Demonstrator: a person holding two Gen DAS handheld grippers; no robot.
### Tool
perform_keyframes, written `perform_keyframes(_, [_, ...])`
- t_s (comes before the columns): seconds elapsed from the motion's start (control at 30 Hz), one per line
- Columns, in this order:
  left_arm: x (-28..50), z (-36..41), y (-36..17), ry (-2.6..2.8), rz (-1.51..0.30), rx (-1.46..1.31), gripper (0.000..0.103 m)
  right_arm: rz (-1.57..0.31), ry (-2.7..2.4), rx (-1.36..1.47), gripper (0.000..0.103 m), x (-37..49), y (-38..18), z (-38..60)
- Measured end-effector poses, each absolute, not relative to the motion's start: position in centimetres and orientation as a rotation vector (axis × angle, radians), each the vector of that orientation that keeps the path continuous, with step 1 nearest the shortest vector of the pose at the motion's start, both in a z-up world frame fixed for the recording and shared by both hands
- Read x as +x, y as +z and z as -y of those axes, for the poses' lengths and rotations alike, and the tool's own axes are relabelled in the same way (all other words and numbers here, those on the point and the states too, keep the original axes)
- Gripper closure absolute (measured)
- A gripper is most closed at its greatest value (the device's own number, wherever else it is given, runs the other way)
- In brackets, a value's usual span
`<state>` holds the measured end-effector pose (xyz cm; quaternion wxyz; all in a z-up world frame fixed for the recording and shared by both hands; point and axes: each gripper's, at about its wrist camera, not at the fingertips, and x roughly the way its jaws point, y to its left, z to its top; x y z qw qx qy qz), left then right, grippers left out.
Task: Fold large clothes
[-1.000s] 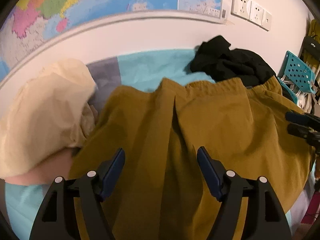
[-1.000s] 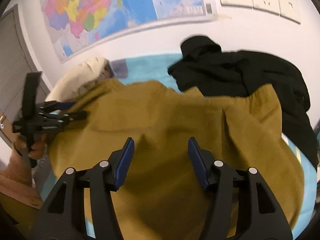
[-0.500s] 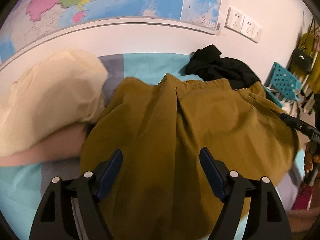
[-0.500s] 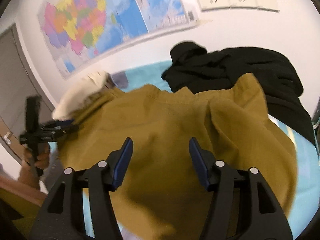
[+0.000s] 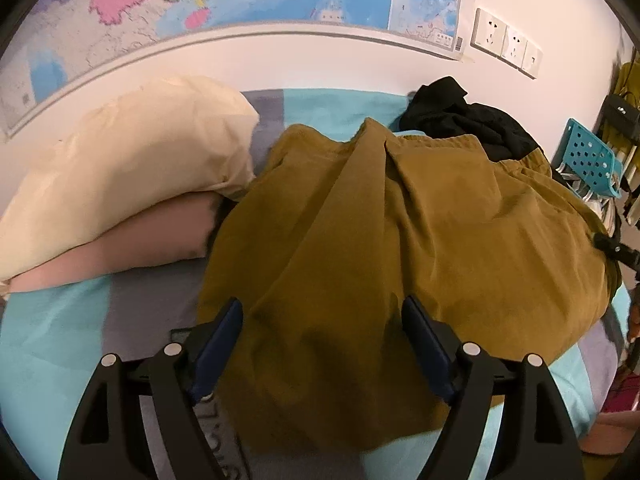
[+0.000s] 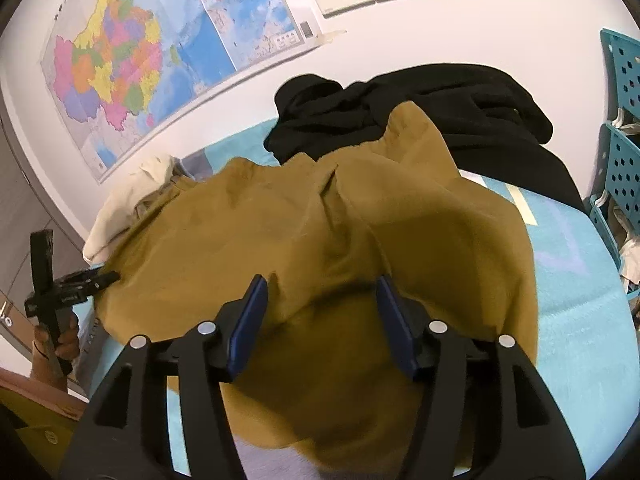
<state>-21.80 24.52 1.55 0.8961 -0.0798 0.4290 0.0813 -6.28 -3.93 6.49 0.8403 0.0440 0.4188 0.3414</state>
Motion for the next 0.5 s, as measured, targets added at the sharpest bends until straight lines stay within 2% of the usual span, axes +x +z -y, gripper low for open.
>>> perform_keyframes(0.27, [-25.4,-24.0,2.6,0.203,-0.859,-0.154,0.019,-0.834,0.811,0.114,0.043,-10.6,9.0,4.8])
perform_keyframes(0.5, [-26.9,-25.9,0.1,0.183,-0.92,-0.305,0.02,-0.93,0.751,0.131,0.046,-10.5,5.5,4.5])
